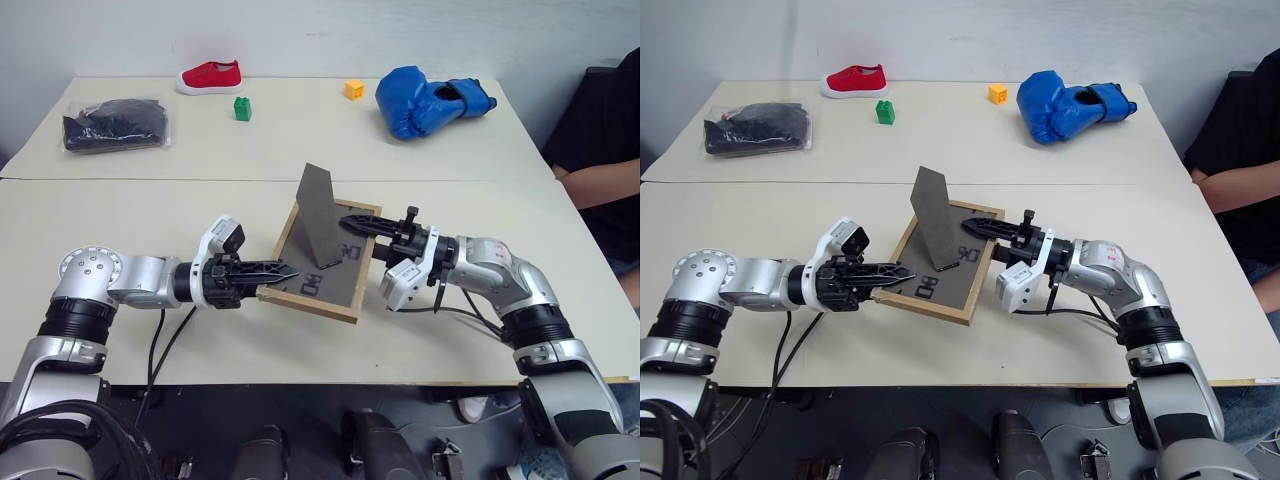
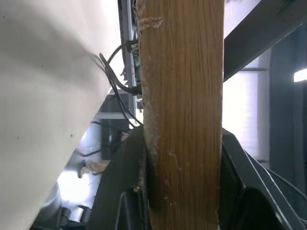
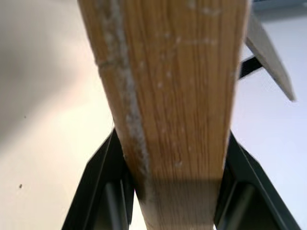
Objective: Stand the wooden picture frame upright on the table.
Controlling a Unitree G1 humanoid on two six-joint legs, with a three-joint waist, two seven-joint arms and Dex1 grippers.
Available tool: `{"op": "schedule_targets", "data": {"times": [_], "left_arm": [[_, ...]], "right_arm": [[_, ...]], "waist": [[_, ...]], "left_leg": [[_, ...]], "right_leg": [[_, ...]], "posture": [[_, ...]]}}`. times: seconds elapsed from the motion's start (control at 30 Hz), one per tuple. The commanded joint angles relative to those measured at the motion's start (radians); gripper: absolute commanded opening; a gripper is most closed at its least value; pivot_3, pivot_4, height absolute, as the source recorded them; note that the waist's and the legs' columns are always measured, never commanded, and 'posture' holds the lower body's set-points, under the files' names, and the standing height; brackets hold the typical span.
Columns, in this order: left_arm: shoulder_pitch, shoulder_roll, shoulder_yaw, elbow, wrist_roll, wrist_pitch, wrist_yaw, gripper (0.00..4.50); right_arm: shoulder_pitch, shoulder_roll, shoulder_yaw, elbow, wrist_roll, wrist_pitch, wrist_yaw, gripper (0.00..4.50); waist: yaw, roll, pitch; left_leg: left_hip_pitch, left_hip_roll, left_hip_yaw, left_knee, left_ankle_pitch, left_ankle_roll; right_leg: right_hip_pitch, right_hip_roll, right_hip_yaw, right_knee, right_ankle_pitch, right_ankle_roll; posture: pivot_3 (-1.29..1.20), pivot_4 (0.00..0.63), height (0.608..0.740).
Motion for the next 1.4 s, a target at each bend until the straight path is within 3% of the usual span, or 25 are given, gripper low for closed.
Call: {"op": "schedule_targets", "data": {"times": [0.03,0.13,0.33,0.37,0.43,0.5,0.6,0.7,0.73,0.8,0.83,1.03,1.17,1.4], "left_arm": [[-0.045,0.022,0.041,0.028,-0.016,0.038,0.0,2.74],[-0.071,0.079,0.058,0.057,-0.016,0.076,-0.044,3.67],[0.049,0.292,0.107,-0.12,-0.002,0.048,-0.049,3.68],[0.117,0.316,0.178,-0.221,0.139,-0.044,-0.099,3.68],[0.256,0.311,0.324,-0.38,0.43,-0.348,-0.327,3.68],[0.366,0.321,0.346,-0.461,0.661,-0.59,-0.517,3.68],[0.474,0.3,0.298,-0.535,0.956,-0.905,-0.699,3.85],[0.499,0.212,0.275,-0.559,1.1,-1.079,-0.739,4.5],[0.494,0.174,0.274,-0.561,1.136,-1.131,-0.739,4.5],[0.495,0.126,0.261,-0.571,1.219,-1.233,-0.767,4.5],[0.495,0.103,0.258,-0.573,1.25,-1.276,-0.774,4.5],[0.493,0.03,0.267,-0.564,1.31,-1.336,-0.779,4.5],[0.492,0.02,0.273,-0.579,1.275,-1.28,-0.785,4.5],[0.483,0.02,0.292,-0.577,1.285,-1.259,-0.792,4.5]], "right_arm": [[-0.039,-0.004,0.003,-0.022,0.014,-0.013,-0.094,1.31],[-0.041,-0.022,0.017,-0.021,0.006,-0.01,-0.13,1.31],[-0.029,-0.043,0.038,-0.021,0.03,0.004,-0.161,1.31],[-0.02,-0.048,0.047,-0.015,0.075,0.001,-0.14,1.31],[0.006,-0.055,0.076,-0.009,0.239,0.022,-0.06,1.31],[0.049,-0.061,0.123,-0.055,0.52,0.12,0.097,1.3],[0.136,-0.058,0.124,-0.284,1.058,0.539,0.417,1.3],[0.185,-0.109,0.102,-0.466,1.374,1.002,0.587,1.3],[0.194,-0.13,0.094,-0.503,1.471,1.177,0.601,1.29],[0.187,-0.115,0.065,-0.498,1.547,1.357,0.581,1.29],[0.18,-0.103,0.052,-0.481,1.574,1.435,0.573,1.29],[0.138,0.009,0.014,-0.274,1.444,1.469,0.604,1.29],[0.125,0.08,-0.011,-0.098,1.353,1.407,0.645,1.29],[0.149,0.13,-0.037,-0.02,1.252,1.426,0.661,1.29]], "waist": [[-0.004,0.0,0.0],[-0.01,0.0,0.0],[-0.033,0.0,0.0],[-0.036,0.0,0.0],[-0.032,0.0,0.0],[-0.031,0.0,0.0],[-0.016,0.0,0.0],[0.007,0.001,0.001],[0.014,0.001,0.001],[0.024,0.0,0.0],[0.024,0.0,0.0],[0.023,0.0,0.0],[0.021,0.0,0.0],[0.018,0.0,0.0]], "left_leg": [[0.0,0.0,0.0,0.0,0.0,0.0],[0.0,0.0,0.0,-0.001,0.0,0.0],[0.001,0.0,0.0,-0.003,0.001,-0.001],[0.001,0.0,0.0,-0.003,0.0,-0.001],[0.001,0.0,-0.001,-0.004,0.0,-0.001],[0.001,0.0,-0.001,-0.003,0.0,-0.001],[0.001,0.0,-0.001,-0.002,0.001,-0.001],[0.001,0.0,-0.001,-0.001,0.0,0.001],[0.001,0.0,-0.001,-0.001,-0.001,0.001],[0.001,0.0,-0.001,-0.001,-0.002,0.003],[0.001,0.001,-0.002,-0.001,-0.002,0.003],[0.0,0.0,0.0,-0.002,-0.003,0.004],[0.0,0.0,0.0,-0.002,-0.003,0.004],[0.0,0.0,0.0,-0.002,-0.003,0.004]], "right_leg": [[0.0,0.0,0.0,0.0,0.0,0.0],[0.0,0.001,0.0,0.001,0.0,0.0],[-0.001,0.001,0.001,0.0,0.0,0.0],[-0.001,0.001,0.002,0.0,0.0,0.0],[-0.001,0.001,0.003,0.0,0.0,0.0],[-0.001,0.001,0.002,-0.002,0.0,-0.001],[0.0,0.001,0.001,-0.004,-0.001,-0.001],[0.001,0.0,0.002,-0.003,0.0,-0.001],[0.001,-0.001,0.002,-0.003,0.0,-0.001],[0.001,-0.001,0.001,-0.004,0.0,-0.001],[0.001,-0.001,0.001,-0.005,0.0,-0.001],[-0.001,-0.001,0.002,-0.004,0.0,-0.001],[-0.001,-0.001,0.002,-0.003,0.0,-0.001],[0.0,-0.001,0.002,-0.002,0.0,0.0]], "posture": [[0.0,0.15,0.74],[0.0,0.15,0.74],[0.0,0.15,0.74],[0.0,0.15,0.74],[0.0,0.15,0.74],[0.0,0.15,0.74],[0.0,0.15,0.74],[0.0,0.15,0.74],[0.0,0.15,0.74],[0.0,0.15,0.74],[0.0,0.15,0.74],[0.0,0.15,0.74],[0.0,0.15,0.74],[0.0,0.15,0.74]]}}
